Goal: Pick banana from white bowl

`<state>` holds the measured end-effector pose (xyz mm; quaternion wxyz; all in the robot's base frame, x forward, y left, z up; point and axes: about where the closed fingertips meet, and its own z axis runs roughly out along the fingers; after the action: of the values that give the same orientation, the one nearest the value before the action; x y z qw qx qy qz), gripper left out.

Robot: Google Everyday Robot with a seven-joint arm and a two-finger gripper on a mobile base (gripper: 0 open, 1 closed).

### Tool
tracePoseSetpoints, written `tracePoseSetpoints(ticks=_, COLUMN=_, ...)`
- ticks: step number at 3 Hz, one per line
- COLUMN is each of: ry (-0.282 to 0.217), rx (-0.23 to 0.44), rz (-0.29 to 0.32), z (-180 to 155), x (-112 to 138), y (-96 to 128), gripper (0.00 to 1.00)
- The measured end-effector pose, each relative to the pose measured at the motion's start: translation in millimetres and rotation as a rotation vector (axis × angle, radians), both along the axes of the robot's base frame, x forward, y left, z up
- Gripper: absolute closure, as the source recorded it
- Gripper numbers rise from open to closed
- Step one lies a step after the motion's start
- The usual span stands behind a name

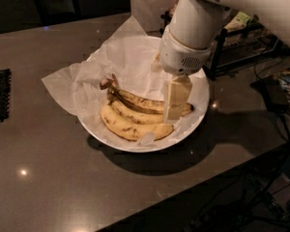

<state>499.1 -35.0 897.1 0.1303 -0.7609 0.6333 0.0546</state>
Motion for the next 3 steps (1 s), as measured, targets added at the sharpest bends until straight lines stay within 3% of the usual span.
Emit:
tracePoseSetpoints(ticks=1, ry=-0.003, rx=0.005, rz=0.001, z=-1, x=-2, y=2, gripper=0.15)
tracePoseSetpoints(ticks=3, ry=0.056, rx=0.086, rz=-0.045, z=-27, x=3, y=-13, gripper=0.12)
